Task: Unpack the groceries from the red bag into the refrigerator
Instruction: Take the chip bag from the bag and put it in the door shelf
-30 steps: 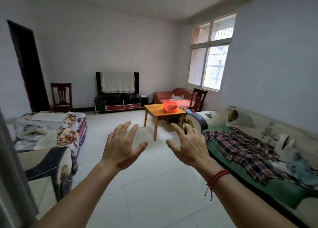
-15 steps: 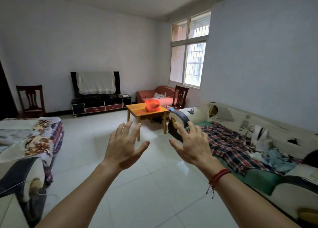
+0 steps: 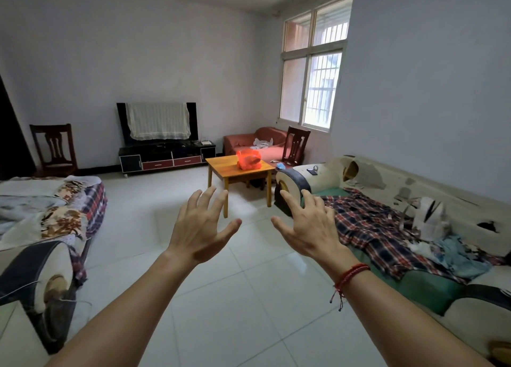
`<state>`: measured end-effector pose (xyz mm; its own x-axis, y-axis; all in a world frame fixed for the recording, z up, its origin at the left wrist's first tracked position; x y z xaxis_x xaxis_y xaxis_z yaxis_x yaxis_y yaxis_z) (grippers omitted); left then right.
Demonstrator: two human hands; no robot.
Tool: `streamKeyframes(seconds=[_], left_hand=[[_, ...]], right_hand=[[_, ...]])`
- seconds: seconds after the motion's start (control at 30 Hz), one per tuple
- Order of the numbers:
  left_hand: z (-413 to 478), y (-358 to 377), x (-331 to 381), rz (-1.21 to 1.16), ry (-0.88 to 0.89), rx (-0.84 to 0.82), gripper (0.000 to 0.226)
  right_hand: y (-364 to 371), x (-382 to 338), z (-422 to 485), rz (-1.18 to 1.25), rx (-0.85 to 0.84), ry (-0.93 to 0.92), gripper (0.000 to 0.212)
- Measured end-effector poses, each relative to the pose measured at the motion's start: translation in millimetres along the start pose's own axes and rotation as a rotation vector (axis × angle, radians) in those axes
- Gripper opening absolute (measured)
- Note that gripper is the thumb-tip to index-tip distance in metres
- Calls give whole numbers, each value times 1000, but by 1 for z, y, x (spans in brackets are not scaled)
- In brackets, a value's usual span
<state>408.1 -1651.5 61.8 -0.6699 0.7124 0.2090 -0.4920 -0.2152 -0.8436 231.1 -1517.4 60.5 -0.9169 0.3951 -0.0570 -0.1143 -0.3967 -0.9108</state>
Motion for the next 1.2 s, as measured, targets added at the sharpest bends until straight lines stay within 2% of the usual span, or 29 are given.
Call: streamKeyframes(seconds=[0.4,0.77,1.2], left_hand=[[96,95,-27,-16,-4,-61,84],[278,207,-85,-35,2,-86,82],[448,319,-81,-10,16,-109,83]], right_hand=[[85,32,101,-9,-43,5,71],[182,70,284,-34,-119,41,69],[265,154,453,-14,-121,53,71]])
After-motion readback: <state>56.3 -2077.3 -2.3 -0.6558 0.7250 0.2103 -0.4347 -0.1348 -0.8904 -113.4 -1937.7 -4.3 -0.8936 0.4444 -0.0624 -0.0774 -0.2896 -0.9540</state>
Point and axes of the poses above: each hand's wrist, its own z-axis towards the middle knuckle, its own y-axis out of the palm, x = y × z, the point moved 9 cm from there along z, towards the middle knuckle, and after that the axes turned 10 degrees about -y, right-handed, at the moved point
